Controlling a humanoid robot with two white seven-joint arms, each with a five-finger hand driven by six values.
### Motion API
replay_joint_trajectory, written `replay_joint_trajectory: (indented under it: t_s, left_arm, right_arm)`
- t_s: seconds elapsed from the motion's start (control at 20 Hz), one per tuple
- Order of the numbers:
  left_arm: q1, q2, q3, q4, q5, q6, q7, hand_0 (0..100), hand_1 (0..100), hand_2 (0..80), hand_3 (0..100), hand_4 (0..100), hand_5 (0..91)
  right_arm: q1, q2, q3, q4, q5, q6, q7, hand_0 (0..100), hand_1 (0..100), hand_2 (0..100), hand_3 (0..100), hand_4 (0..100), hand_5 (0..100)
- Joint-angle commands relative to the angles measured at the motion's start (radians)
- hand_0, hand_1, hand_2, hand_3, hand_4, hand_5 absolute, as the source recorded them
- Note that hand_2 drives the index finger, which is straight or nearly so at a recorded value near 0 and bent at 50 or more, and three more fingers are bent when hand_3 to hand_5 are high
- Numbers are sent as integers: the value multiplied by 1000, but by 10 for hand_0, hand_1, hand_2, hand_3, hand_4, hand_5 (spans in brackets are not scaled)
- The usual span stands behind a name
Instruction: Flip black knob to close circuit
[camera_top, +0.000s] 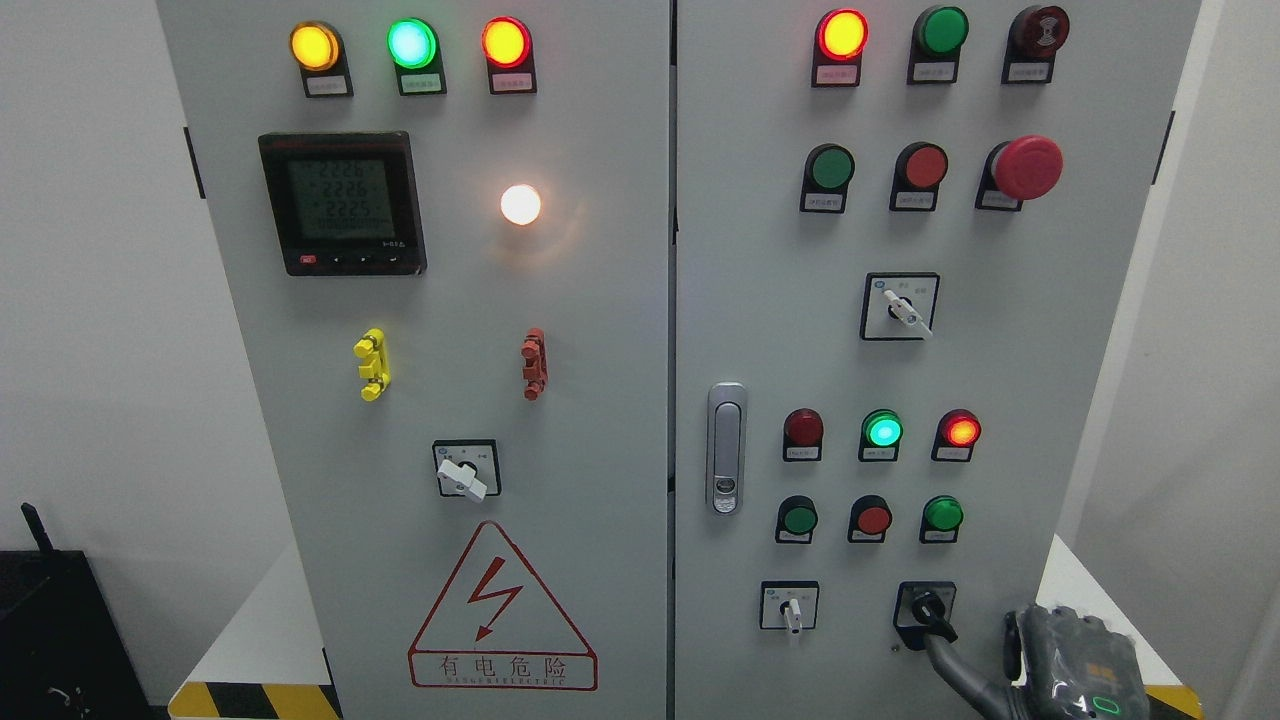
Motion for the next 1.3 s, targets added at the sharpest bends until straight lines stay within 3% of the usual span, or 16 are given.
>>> replay_joint_trajectory:
  t_s: [0.0,0.3,0.6,0.75,0.85,0.95,1.1,1.15,1.25]
  left_arm:
    - [34,-1,11,-34,8,0,0,0,0,0,49,26,0]
    - [34,-1,11,-34,8,0,0,0,0,0,48,28,0]
    - [34,-1,11,-34,8,0,0,0,0,0,48,27,0]
    - [34,1,11,-34,8,0,0,0,0,0,48,26,0]
    - [34,-1,11,-34,8,0,0,0,0,0,48,26,0]
    - [34,-1,11,-34,8,0,0,0,0,0,48,25,0]
    - [34,-1,11,-34,8,0,0,0,0,0,48,25,0]
    - [34,-1,11,-34,8,0,0,0,0,0,48,25,0]
    - [34,-1,11,-34,8,0,0,0,0,0,48,26,0]
  right_arm:
    - [8,50,24,-9,1,-2,-13,0,5,870,1000,860,838]
    - [42,80,73,-19,1,11,-56,0,7,870,1000,860,840]
    - [107,81,87,-43,-11,8,-84,0,21,865,1000,860,839]
    - [149,83,90,-90,-172,0,-134,0,23,815,1000,839,827]
    - [206,83,81,-161,-259,-17,-127,0,32,750,941,805,764]
    - [269,89,68,-210,-452,-98,-124,0,58,652,926,764,688]
    - [366,95,45,-276,-791,-179,-116,0,112,440,675,583,387]
    - [398,101,44,-301,-886,-181,-90,0,119,367,552,486,351]
    - [438,122,21,-334,-1067,-175,8,0,123,182,299,272,155]
